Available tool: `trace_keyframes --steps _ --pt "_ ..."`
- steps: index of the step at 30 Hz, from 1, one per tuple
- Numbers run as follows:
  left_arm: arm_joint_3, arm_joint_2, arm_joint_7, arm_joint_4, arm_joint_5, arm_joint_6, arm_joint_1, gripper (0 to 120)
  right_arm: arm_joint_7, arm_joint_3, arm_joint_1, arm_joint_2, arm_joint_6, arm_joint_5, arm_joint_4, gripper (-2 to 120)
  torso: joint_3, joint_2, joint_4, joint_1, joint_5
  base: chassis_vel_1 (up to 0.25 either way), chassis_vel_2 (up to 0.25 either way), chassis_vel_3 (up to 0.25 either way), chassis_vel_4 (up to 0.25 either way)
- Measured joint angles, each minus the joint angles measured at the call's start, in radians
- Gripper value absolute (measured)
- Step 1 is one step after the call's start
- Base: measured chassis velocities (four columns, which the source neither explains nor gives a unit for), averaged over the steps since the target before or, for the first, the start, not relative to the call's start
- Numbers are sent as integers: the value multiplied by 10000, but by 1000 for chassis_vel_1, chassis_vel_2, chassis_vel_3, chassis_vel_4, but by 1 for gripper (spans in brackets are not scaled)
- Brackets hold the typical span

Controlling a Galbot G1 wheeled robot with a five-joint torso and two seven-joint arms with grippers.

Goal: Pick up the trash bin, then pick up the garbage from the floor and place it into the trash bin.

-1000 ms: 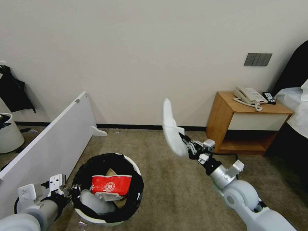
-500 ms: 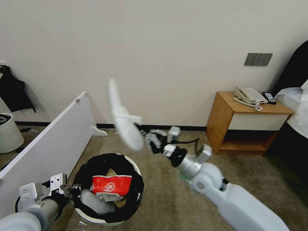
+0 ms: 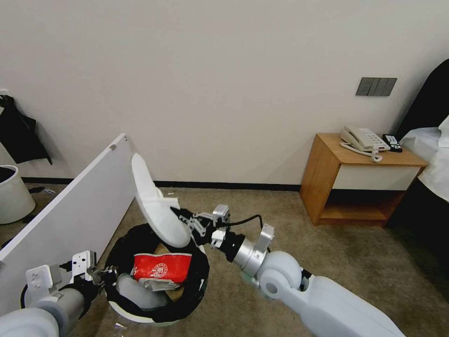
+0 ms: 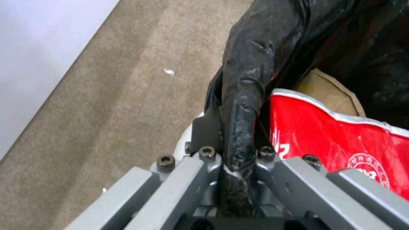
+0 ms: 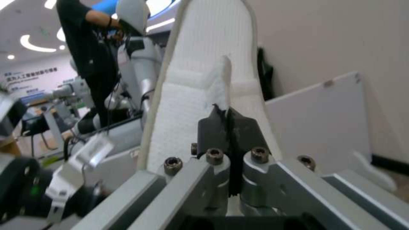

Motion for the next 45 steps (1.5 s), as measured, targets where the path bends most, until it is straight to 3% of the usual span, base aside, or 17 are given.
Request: trace_keyframes --steps 19,45 --pt "-69 -45 -9 -195 12 1 140 1 513 -1664 5 239 -558 -176 -426 0 0 0 0 0 1 0 0 0 0" --pt "-179 7 -13 -271 25 7 219 1 776 -1738 24 -91 -783 -494 -124 0 0 0 1 0 1 0 0 0 0"
